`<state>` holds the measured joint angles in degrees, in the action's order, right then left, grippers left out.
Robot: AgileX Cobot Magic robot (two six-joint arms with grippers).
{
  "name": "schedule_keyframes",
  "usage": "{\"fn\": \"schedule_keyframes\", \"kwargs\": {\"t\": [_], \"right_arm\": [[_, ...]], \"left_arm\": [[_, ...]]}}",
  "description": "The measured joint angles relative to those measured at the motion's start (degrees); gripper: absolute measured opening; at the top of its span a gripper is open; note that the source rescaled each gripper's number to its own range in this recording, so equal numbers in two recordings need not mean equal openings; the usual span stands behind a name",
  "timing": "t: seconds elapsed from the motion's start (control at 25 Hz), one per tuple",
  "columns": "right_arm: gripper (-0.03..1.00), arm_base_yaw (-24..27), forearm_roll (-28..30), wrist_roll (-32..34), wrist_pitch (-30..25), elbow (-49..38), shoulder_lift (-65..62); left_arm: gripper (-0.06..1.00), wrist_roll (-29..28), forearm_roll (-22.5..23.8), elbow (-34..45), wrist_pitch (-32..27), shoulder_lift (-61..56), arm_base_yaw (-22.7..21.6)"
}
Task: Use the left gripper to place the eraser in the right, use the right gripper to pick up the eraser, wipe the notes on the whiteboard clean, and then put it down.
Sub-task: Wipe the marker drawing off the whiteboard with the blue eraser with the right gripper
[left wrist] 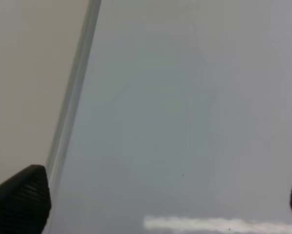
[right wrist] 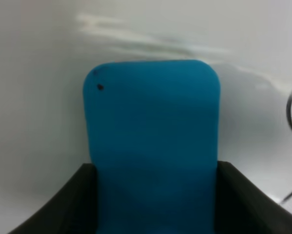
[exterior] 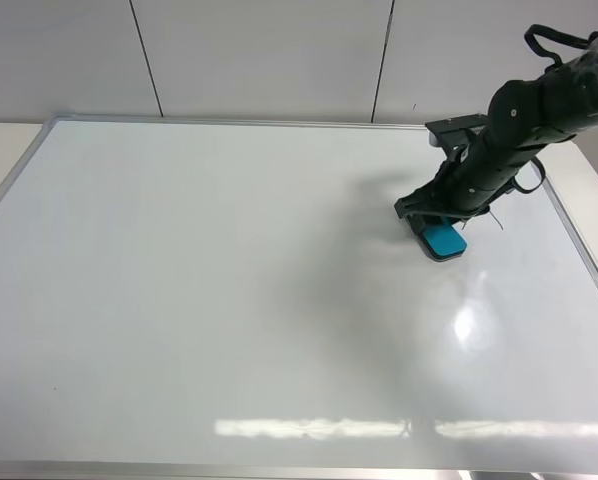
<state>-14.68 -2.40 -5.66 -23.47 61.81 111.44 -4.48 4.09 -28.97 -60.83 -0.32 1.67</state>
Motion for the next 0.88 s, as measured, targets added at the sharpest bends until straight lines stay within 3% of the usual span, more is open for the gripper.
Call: {"fn": "schedule_keyframes", "kwargs": {"t": [0.28,0.68,0.88], "right_arm": [[0.0,4.86,0.48,0.92,-2.0,2.46,1.34],[0.0,19.44,3.95,0.97,-0.56,2.64,1.34],[0.0,21.67,3.09,0.92,-0.31,2.64,1.34]], "left_arm": [[1.0,0.04,0.05,0.0,0.07,0.0,0.0],[1.0,-0.01,0.05,0.0,0.07,0.0,0.0],[1.0,-0.01,0.05,0.0,0.07,0.0,0.0]]}}
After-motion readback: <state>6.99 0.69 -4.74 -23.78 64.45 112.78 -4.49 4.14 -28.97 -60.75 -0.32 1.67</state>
